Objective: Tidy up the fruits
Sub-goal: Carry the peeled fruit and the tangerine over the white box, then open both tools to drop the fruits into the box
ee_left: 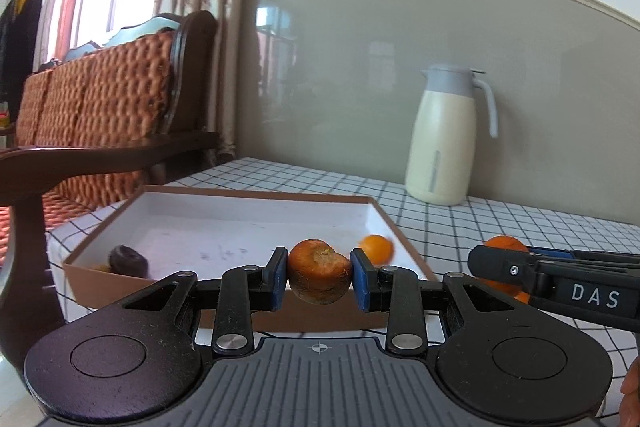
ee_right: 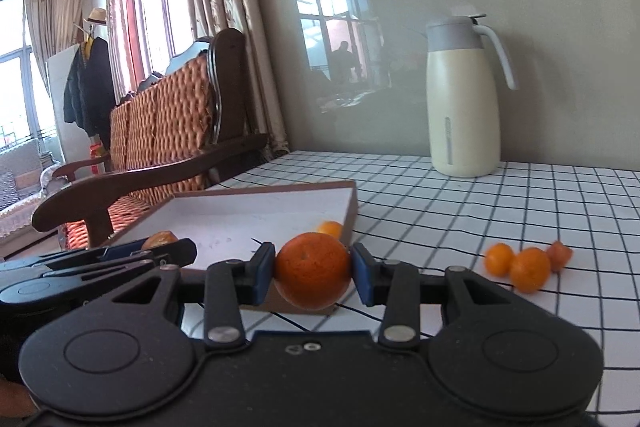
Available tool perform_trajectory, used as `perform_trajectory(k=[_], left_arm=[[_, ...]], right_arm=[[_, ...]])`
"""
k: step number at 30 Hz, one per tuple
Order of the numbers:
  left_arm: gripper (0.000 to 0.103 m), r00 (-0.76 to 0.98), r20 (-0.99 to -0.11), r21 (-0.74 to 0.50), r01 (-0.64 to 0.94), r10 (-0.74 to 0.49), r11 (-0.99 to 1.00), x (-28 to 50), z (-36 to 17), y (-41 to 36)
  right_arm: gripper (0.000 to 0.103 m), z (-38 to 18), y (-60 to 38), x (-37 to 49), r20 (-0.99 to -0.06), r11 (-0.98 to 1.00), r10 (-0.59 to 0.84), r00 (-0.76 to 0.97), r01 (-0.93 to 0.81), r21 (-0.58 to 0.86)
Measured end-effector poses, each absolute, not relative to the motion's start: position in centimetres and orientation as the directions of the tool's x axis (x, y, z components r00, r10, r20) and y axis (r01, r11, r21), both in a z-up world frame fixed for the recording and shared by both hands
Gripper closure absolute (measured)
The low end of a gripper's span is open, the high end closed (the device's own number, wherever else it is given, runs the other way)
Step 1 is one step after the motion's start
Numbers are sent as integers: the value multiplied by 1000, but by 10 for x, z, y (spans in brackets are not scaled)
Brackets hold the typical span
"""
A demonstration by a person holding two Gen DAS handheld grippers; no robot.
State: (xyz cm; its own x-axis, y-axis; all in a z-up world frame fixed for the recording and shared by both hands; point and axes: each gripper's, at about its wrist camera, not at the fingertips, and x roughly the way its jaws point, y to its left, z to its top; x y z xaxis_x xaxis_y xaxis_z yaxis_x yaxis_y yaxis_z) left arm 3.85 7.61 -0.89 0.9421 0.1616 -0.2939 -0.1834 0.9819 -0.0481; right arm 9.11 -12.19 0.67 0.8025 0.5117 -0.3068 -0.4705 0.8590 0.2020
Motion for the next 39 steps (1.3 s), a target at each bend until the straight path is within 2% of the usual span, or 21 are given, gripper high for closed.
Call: perform_trajectory(k=[21, 39], left_arm=[[69, 908, -287, -72, -338, 305, 939, 45, 2, 154], [69, 888, -311, -79, -380, 340, 922, 87, 5, 189]], right_arm=[[70, 9, -77, 116, -261, 852, 521, 813, -475, 220], [70, 6, -50, 153, -291, 863, 502, 814, -455, 219]])
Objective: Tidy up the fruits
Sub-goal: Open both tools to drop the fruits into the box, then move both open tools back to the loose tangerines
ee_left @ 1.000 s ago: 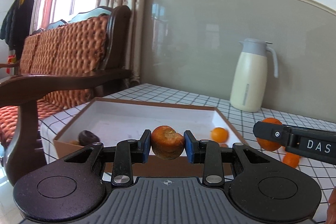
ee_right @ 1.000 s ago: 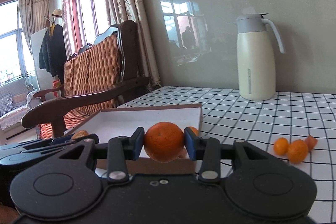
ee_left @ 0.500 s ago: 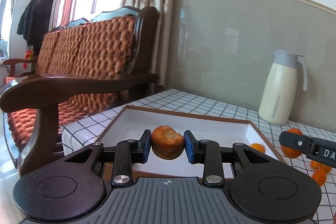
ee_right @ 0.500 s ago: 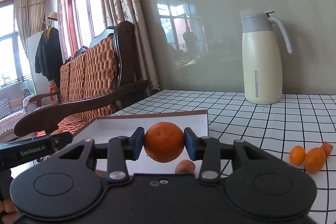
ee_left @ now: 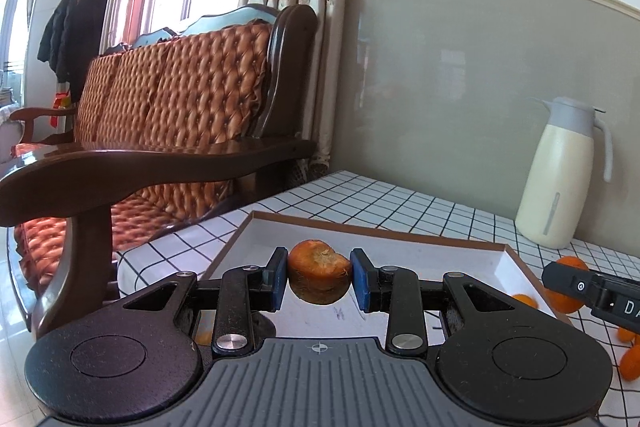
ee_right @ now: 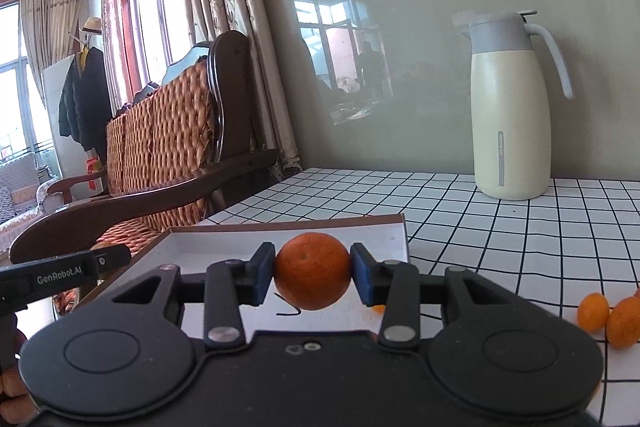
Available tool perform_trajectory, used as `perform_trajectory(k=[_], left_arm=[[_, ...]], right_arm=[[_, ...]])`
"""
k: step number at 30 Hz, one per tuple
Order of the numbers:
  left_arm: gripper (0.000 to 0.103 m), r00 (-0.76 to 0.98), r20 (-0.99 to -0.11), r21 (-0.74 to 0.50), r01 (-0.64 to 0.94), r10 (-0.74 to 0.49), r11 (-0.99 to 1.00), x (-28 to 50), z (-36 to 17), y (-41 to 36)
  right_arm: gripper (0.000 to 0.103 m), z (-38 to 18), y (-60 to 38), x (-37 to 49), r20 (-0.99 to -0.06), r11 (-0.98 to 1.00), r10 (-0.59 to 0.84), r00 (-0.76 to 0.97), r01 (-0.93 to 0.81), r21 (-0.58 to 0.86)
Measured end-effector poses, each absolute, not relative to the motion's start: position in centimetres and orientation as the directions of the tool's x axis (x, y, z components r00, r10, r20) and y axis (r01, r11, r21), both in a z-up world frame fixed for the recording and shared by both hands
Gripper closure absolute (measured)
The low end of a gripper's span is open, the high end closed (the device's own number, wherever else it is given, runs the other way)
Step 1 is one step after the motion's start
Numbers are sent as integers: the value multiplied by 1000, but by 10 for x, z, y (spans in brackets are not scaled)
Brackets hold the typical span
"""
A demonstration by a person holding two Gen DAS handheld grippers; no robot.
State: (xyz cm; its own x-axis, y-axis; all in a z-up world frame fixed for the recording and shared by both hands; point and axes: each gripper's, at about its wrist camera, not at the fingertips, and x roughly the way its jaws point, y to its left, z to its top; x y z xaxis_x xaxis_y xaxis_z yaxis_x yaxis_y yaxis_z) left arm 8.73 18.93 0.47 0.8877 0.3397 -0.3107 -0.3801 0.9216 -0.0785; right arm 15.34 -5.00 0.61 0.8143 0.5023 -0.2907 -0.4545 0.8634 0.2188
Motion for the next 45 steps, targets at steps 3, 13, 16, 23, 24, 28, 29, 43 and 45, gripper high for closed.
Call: perform_trajectory(k=[3, 13, 16, 23, 24, 28, 29, 43, 45], left_arm=[[69, 883, -317, -75, -386, 345, 919, 96, 3, 195], [69, 874, -336, -67, -396, 353, 916, 125, -2, 209], [69, 868, -348, -71, -402, 355, 913, 133, -5, 213], [69, 852, -384, -70, -412, 356, 909, 152, -14, 220], [69, 847, -396, -59, -410, 355, 910, 157, -15, 221], [29, 836, -423, -98, -425, 349, 900, 159, -12, 224], [17, 842, -391, -101, -441, 372, 892, 154, -7, 222], [0, 856, -228, -38, -484, 464, 874, 101, 29, 192], [0, 862, -224, -32, -472, 454, 881, 98, 30, 185]], right_arm=[[70, 5, -44, 164, -296, 867, 498, 815, -452, 212], [70, 2, -31, 195, -321, 875, 483, 815, -439, 202], [70, 0, -27, 204, -333, 877, 479, 812, -435, 203], [59, -7, -20, 220, -384, 893, 450, 806, -410, 185], [35, -7, -20, 221, -384, 898, 440, 812, -404, 176], [26, 4, -32, 209, -299, 893, 445, 844, -393, 220], [24, 7, -36, 205, -282, 892, 444, 850, -390, 227], [6, 29, -83, 166, -118, 864, 477, 871, -440, 245], [6, 29, -86, 162, -118, 866, 478, 870, -444, 231]])
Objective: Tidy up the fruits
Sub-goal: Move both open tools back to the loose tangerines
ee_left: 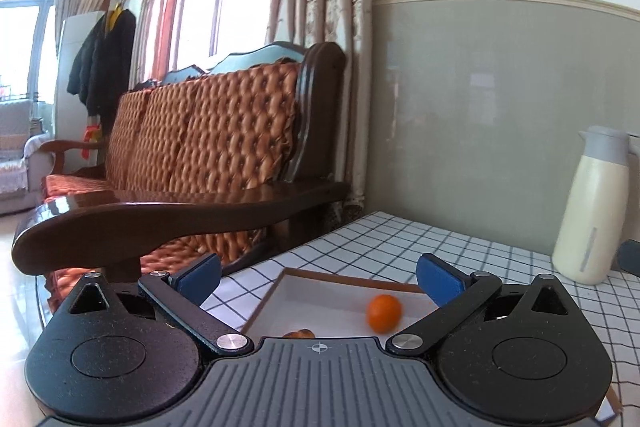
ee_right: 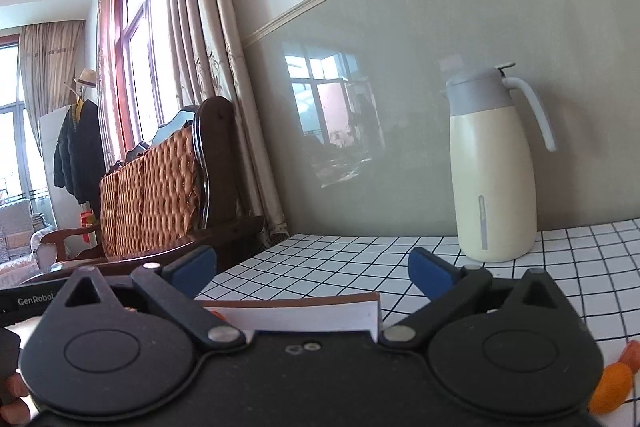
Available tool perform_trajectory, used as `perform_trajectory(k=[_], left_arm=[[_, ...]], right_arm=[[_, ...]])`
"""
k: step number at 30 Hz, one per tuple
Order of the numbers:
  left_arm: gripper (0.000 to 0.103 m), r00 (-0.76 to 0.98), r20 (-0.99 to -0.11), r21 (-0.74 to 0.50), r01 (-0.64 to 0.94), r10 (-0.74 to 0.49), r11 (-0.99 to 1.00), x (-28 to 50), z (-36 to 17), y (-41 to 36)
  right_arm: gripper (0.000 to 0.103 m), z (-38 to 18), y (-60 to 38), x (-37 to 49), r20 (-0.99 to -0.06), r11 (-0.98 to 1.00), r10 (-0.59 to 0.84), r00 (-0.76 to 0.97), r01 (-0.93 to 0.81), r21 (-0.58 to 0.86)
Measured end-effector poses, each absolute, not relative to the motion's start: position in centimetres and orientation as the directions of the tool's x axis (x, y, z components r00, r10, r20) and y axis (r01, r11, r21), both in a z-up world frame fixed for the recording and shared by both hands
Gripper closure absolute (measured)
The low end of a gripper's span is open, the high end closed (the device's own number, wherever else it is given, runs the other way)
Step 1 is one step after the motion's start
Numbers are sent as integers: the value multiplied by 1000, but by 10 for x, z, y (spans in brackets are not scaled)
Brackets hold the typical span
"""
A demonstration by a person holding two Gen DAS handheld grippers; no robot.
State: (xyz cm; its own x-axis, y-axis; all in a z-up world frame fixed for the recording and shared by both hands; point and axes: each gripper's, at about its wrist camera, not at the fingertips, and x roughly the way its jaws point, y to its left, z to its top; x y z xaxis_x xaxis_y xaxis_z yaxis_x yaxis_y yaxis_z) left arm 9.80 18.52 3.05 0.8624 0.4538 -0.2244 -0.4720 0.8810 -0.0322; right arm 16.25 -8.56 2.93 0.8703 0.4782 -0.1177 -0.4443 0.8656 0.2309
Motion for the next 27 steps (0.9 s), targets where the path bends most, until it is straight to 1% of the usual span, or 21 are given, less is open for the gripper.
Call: perform_trajectory(k=[4, 8, 16, 23, 27], left_arm=[[0, 866, -223, -23, -464, 448, 886, 90, 31, 172], [0, 871, -247, -33, -446, 425, 895, 82, 26, 160], [0, 885, -256, -3, -404, 390, 915, 78, 19, 131], [0, 910, -252, 29, -333, 329, 943, 86, 16, 96], [0, 921, -258, 48, -290, 292, 956, 90, 13, 76]], right_arm=[[6, 31, -93, 153, -109, 869, 478, 872, -451, 203], [6, 30, -102, 144, -111, 874, 476, 872, -456, 169], [6, 25, -125, 128, -148, 872, 486, 861, -468, 143], [6, 23, -152, 121, -186, 885, 458, 869, -429, 179], [6, 23, -171, 117, -182, 897, 430, 884, -395, 200]])
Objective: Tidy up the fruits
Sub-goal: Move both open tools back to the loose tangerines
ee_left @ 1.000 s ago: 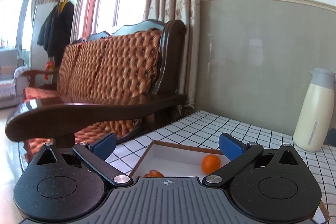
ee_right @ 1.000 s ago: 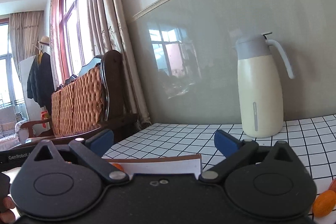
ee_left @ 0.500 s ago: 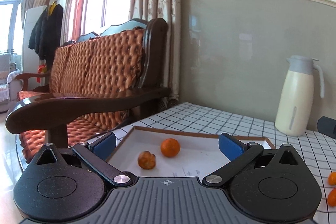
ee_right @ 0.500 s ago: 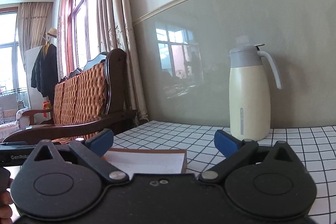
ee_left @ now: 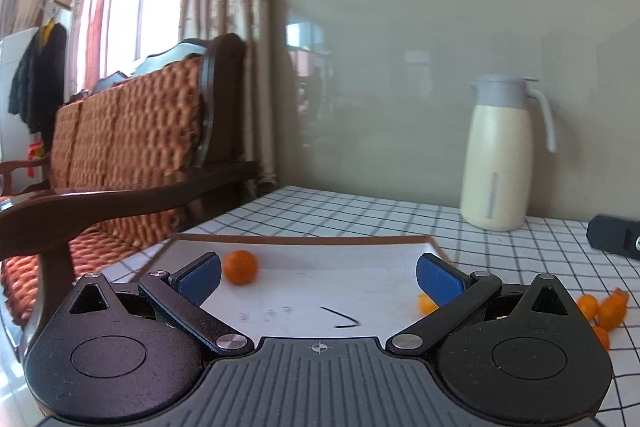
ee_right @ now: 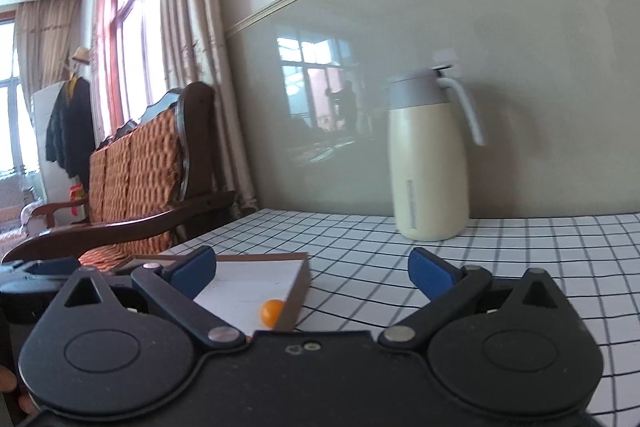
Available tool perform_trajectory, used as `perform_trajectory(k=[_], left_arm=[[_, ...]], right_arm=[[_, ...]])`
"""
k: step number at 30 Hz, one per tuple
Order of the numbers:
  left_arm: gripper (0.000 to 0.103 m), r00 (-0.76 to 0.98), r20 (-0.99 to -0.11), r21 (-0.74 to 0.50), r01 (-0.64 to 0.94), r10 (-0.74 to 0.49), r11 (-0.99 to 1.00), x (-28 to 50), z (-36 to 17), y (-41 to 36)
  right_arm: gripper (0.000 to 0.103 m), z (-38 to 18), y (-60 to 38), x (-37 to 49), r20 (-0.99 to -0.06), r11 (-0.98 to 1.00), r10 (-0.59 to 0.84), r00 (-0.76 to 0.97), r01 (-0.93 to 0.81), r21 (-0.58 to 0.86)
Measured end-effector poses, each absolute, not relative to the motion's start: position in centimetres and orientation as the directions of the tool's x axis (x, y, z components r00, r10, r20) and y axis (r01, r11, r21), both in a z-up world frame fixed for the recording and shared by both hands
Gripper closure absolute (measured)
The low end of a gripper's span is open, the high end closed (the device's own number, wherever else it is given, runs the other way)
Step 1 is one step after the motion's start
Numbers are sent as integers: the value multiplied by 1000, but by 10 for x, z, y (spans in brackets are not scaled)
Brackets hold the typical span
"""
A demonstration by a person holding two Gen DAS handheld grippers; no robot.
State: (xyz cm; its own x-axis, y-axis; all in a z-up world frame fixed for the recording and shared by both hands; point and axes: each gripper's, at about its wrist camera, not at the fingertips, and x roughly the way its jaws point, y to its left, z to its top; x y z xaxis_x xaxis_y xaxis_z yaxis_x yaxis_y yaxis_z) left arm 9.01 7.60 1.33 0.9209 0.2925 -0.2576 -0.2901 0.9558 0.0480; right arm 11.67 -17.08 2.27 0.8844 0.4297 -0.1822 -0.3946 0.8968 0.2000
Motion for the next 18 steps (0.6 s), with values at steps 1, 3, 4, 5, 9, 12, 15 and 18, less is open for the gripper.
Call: perform_trajectory(k=[1, 3, 4, 5, 9, 12, 15, 18], left_arm=[[0, 923, -257, 53, -282, 286, 958, 91, 13, 71], [0, 929, -260, 56, -258, 264, 964, 91, 12, 61], [0, 931, -262, 59, -248, 255, 967, 91, 11, 57], [0, 933, -262, 64, -237, 246, 969, 92, 11, 52], [0, 942, -265, 74, -195, 207, 978, 95, 8, 36], [0, 949, -263, 83, -158, 174, 984, 95, 7, 24], [0, 953, -264, 90, -128, 147, 988, 96, 6, 12], [0, 956, -269, 90, -96, 117, 991, 97, 4, 1]], right_arm=[[6, 22, -176, 115, -183, 898, 425, 887, -389, 205], [6, 22, -184, 112, -178, 902, 414, 892, -376, 213], [6, 23, -188, 111, -177, 904, 408, 896, -369, 216], [6, 23, -191, 110, -174, 906, 401, 899, -363, 217], [6, 27, -206, 106, -140, 919, 360, 922, -325, 223], [6, 28, -217, 105, -122, 927, 326, 937, -291, 236], [6, 29, -228, 104, -108, 936, 283, 953, -249, 250], [6, 27, -238, 106, -106, 938, 251, 962, -214, 272]])
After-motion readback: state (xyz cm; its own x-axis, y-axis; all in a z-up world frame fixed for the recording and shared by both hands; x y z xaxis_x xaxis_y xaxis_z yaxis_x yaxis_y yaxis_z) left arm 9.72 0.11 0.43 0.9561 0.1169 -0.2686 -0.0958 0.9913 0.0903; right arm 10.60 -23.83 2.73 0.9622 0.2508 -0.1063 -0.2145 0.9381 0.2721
